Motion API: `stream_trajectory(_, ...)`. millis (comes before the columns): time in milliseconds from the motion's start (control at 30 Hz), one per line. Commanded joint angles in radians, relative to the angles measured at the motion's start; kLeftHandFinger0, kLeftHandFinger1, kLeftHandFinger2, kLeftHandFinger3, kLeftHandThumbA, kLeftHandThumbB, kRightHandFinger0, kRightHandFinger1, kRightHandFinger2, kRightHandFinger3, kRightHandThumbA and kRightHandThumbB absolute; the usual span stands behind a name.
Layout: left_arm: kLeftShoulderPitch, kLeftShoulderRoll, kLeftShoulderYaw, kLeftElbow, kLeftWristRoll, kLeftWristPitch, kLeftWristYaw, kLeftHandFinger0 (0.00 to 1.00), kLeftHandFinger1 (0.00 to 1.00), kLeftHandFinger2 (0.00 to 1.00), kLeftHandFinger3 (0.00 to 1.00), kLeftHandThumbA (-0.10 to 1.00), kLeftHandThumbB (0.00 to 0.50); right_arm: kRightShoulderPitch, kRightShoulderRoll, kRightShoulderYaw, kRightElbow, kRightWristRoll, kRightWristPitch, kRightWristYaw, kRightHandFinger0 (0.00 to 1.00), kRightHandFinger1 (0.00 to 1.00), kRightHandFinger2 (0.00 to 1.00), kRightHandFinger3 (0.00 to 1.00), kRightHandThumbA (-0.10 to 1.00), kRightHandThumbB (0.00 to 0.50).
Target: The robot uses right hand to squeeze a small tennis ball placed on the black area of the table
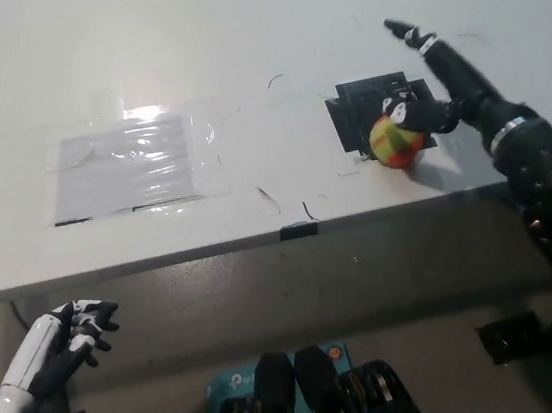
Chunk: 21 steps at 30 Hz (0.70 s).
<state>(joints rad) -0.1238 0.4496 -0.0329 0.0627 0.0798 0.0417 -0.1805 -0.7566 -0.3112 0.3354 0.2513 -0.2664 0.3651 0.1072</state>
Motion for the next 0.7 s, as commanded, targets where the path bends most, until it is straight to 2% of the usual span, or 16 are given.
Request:
stream_trajectory(0, -0.02, 0.005, 0.014, -0.025, -0.006, -0.011, -0.011, 0.43, 0.49, 0.57, 0.66, 0.83, 0.034, -0.081, -0.001, 0.041, 0.044, -0.101, 0.0, 0.011, 1.0, 1.0, 1.0, 1.0, 0.55, 0.5)
stream_trajectory(100, -0.023, 0.006, 0.011, -0.018, -0.001, -0.027, -0.012, 0.42, 0.48, 0.56, 0.65, 0.86, 0.047, -0.086, 0.007, 0.05, 0.082, -0.116, -0.01, -0.002, 1.0, 1.0, 1.0, 1.0, 0.55, 0.5)
stream_trajectory(200, -0.024, 0.006, 0.01, -0.028, 0.003, -0.006, -0.013, 0.41, 0.48, 0.56, 0.64, 0.85, 0.038, -0.1, 0.025, 0.061, 0.165, -0.139, -0.042, -0.034, 1.0, 1.0, 1.0, 1.0, 0.54, 0.48)
stream_trajectory(300, -0.034, 0.009, 0.004, -0.031, 0.007, 0.003, -0.02, 0.42, 0.48, 0.56, 0.65, 0.84, 0.016, -0.106, 0.046, 0.052, 0.245, -0.147, -0.083, -0.067, 1.0, 1.0, 1.0, 1.0, 0.53, 0.492)
stream_trajectory(400, -0.039, 0.009, -0.001, -0.029, 0.014, -0.003, -0.022, 0.43, 0.49, 0.56, 0.65, 0.86, 0.037, -0.11, 0.06, 0.052, 0.302, -0.161, -0.11, -0.086, 1.0, 1.0, 1.0, 1.0, 0.52, 0.492)
stream_trajectory(433, -0.04, 0.01, -0.006, -0.031, 0.026, -0.022, -0.018, 0.41, 0.47, 0.54, 0.64, 0.86, 0.003, -0.119, 0.067, 0.076, 0.35, -0.183, -0.125, -0.086, 1.0, 1.0, 1.0, 1.0, 0.5, 0.464)
stream_trajectory(467, -0.042, 0.01, -0.008, -0.034, 0.027, -0.021, -0.02, 0.4, 0.47, 0.54, 0.63, 0.84, 0.0, -0.12, 0.069, 0.082, 0.367, -0.191, -0.134, -0.088, 1.0, 1.0, 1.0, 1.0, 0.44, 0.468)
stream_trajectory(500, -0.045, 0.01, -0.01, -0.037, 0.032, -0.017, -0.019, 0.4, 0.47, 0.53, 0.63, 0.84, 0.0, -0.124, 0.07, 0.092, 0.388, -0.202, -0.137, -0.091, 1.0, 1.0, 1.0, 1.0, 0.49, 0.461)
stream_trajectory(600, -0.054, 0.015, -0.011, -0.046, 0.033, -0.008, -0.025, 0.38, 0.45, 0.52, 0.63, 0.79, 0.0, -0.13, 0.081, 0.092, 0.458, -0.209, -0.15, -0.109, 1.0, 1.0, 1.0, 1.0, 0.44, 0.453)
stream_trajectory(667, -0.057, 0.014, -0.009, -0.051, 0.027, 0.004, -0.029, 0.42, 0.49, 0.56, 0.65, 0.79, 0.0, -0.134, 0.087, 0.09, 0.494, -0.207, -0.168, -0.113, 1.0, 1.0, 1.0, 1.0, 0.43, 0.448)
